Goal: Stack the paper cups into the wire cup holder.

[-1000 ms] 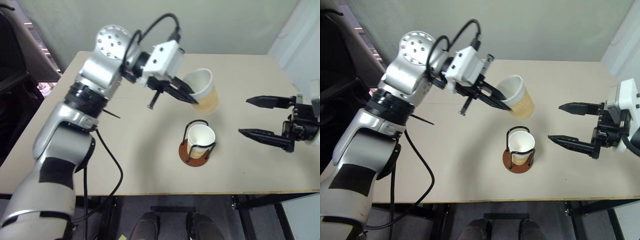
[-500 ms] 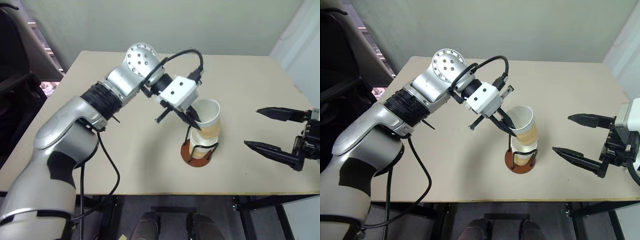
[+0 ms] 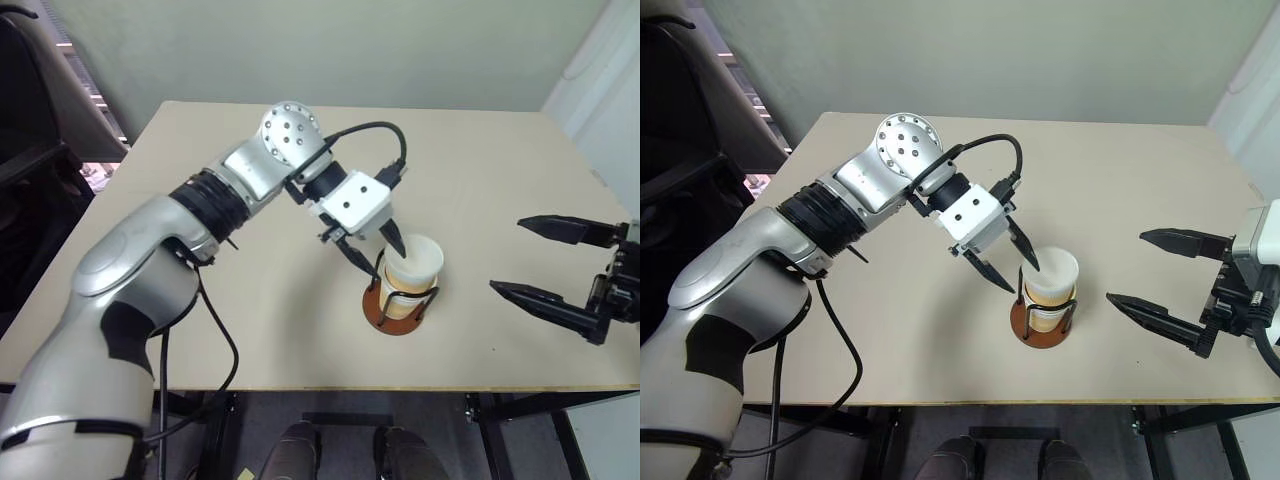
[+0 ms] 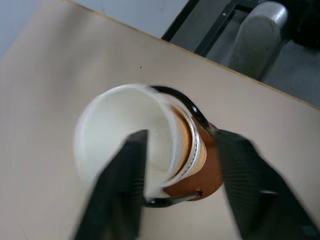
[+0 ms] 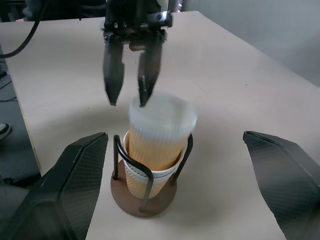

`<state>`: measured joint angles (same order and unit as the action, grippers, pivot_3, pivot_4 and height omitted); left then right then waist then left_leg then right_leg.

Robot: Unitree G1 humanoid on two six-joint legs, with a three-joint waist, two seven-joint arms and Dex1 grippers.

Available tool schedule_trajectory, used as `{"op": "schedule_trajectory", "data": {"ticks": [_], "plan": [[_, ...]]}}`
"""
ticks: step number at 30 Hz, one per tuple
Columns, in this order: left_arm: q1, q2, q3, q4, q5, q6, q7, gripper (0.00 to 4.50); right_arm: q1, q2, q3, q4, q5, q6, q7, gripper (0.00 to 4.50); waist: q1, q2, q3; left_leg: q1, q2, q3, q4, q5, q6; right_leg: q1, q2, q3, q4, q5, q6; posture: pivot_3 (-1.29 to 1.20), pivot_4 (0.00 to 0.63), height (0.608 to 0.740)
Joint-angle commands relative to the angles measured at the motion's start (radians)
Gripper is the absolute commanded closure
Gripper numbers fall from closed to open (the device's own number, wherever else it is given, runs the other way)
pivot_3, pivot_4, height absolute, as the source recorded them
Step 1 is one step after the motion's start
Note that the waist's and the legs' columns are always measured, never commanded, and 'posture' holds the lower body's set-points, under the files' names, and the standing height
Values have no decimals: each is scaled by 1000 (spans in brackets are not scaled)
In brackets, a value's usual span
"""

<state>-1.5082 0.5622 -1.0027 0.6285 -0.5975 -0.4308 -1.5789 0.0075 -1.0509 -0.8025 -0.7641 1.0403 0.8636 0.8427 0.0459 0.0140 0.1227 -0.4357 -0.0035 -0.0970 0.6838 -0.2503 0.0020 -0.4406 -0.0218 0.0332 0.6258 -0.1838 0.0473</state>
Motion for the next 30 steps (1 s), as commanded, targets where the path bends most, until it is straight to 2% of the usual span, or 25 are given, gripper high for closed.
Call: {"op": "schedule_trajectory", "data": {"ticks": [1, 4, 7, 13, 17, 21, 24, 26, 28, 30], "plan": [[-14, -17, 84, 19, 15, 2, -36, 1014, -29, -21, 22, 16, 5, -36, -3, 0, 0, 0, 0, 0, 0, 0, 0, 0, 0, 0, 0, 0, 0, 0, 0, 0, 150, 740], [-1, -14, 143, 29, 25, 35, -36, 61, -59, -30, 81, 49, -11, -61, 17, 0, 0, 0, 0, 0, 0, 0, 0, 0, -1, 0, 0, 0, 0, 0, 0, 0, 150, 740], [38, 19, 274, 72, 48, 119, -36, 61, -106, -48, 182, 113, -60, -107, 61, 0, -3, 0, 0, 0, 0, 0, 0, 2, -3, 0, 0, 0, 0, 0, 1, 0, 150, 740], [356, 337, 424, -4, -19, 409, -36, 61, -194, -108, 405, 415, -287, -283, 246, 0, -35, 7, -4, 5, 1, 5, -2, 4, -8, 0, 2, 1, 1, -1, 2, 0, 150, 740], [622, 565, 557, -188, -53, 522, -36, 61, -190, -189, 382, 675, -399, -417, 433, 0, -28, 6, -3, 1, 1, 3, -1, 5, -8, -4, 2, 3, 0, -1, 1, 0, 150, 740], [816, 717, 762, -329, -103, 626, -24, 61, -197, -269, 328, 860, -440, -497, 596, 0, 1, 5, -3, -1, 0, -1, -2, 4, -8, -4, 0, 2, 0, -4, -3, 0, 150, 740], [925, 750, 877, -368, -108, 678, -4, 61, -241, -280, 383, 912, -452, -528, 663, 0, 3, 6, -4, 1, 0, -1, -3, 3, -6, -3, 0, 2, 3, -7, -9, 0, 150, 740], [991, 725, 921, -386, -102, 715, 17, 61, -293, -236, 475, 903, -479, -549, 664, 0, -9, 7, -5, 8, 0, 0, -5, -2, 1, 1, 0, 2, 4, -9, -15, 0, 150, 740], [1043, 692, 944, -406, -78, 737, 39, 61, -357, -184, 553, 894, -507, -556, 647, 0, -22, 6, -5, 19, 1, 1, -10, -4, 1, 9, 0, 1, 5, -13, -23, 0, 150, 740], [1075, 666, 969, -424, -59, 758, 61, 61, -409, -135, 610, 890, -533, -557, 632, 0, -35, 5, -4, 22, 2, 0, -12, -2, -1, 11, 1, 1, 7, -12, -26, 0, 150, 740]]}}
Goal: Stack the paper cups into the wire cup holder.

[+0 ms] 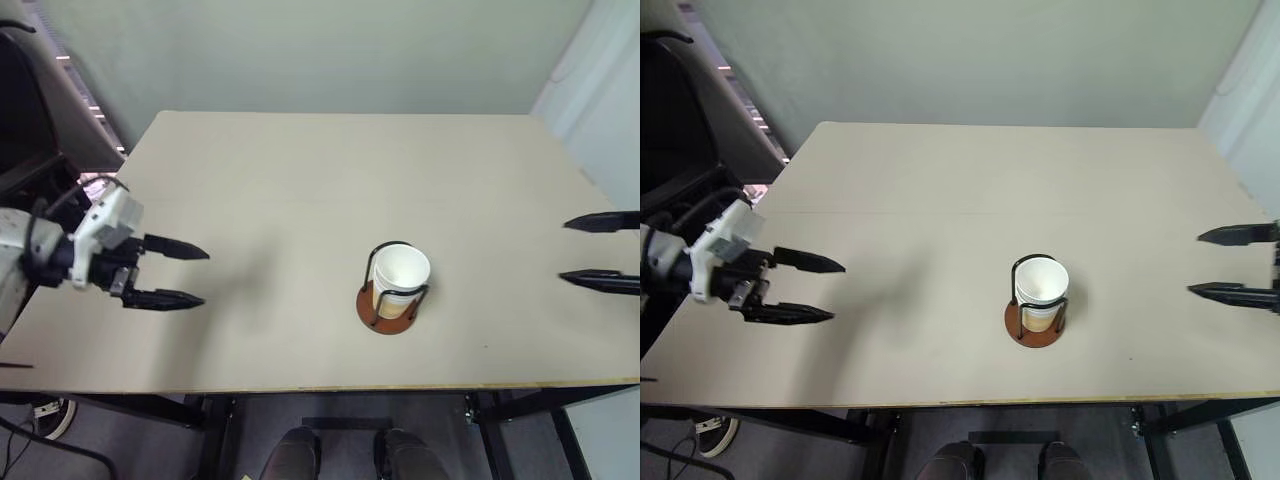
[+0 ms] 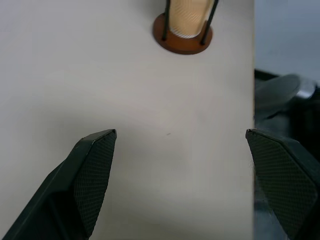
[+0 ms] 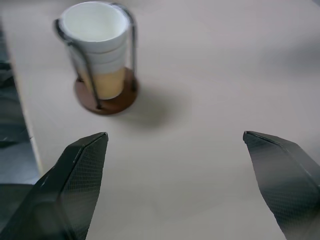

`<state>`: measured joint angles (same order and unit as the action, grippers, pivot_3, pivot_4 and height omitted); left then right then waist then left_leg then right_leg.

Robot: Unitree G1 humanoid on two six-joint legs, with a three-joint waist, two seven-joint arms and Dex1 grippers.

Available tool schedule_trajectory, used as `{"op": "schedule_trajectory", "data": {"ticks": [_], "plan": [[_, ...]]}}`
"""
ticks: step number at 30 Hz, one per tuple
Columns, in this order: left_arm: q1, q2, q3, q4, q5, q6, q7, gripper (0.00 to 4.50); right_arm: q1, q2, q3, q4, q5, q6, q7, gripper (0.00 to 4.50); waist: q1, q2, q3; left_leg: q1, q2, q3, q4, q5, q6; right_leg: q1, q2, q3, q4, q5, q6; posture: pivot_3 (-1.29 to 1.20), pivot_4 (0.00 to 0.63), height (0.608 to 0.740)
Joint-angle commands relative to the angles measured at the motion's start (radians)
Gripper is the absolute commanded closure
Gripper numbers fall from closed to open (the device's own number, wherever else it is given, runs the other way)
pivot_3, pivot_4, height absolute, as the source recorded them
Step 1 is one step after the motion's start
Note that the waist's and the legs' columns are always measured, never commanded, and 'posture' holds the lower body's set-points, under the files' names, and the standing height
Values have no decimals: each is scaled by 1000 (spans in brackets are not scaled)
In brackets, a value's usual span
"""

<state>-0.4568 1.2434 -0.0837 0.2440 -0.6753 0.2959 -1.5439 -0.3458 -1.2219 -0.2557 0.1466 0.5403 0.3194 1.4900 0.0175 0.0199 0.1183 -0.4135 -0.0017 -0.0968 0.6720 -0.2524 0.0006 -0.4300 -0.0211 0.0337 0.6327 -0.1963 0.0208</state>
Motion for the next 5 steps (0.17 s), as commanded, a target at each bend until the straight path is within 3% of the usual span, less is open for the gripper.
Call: {"op": "schedule_trajectory", "data": {"ticks": [1, 5], "plan": [[32, -22, 64, -51, 23, 43, 34, 61, -72, 50, 80, -29, -40, -7, -20, 0, -10, -1, 1, 0, 0, -1, 0, 3, -1, -1, 0, -1, 2, 1, -1, 0, 150, 740], [58, -34, 90, -73, 64, 56, 53, 61, -108, 76, 96, -47, -35, 20, -19, 0, -16, -2, 1, 0, 1, -1, -3, 7, -4, -3, 1, -1, 6, 2, -4, 0, 150, 740]]}}
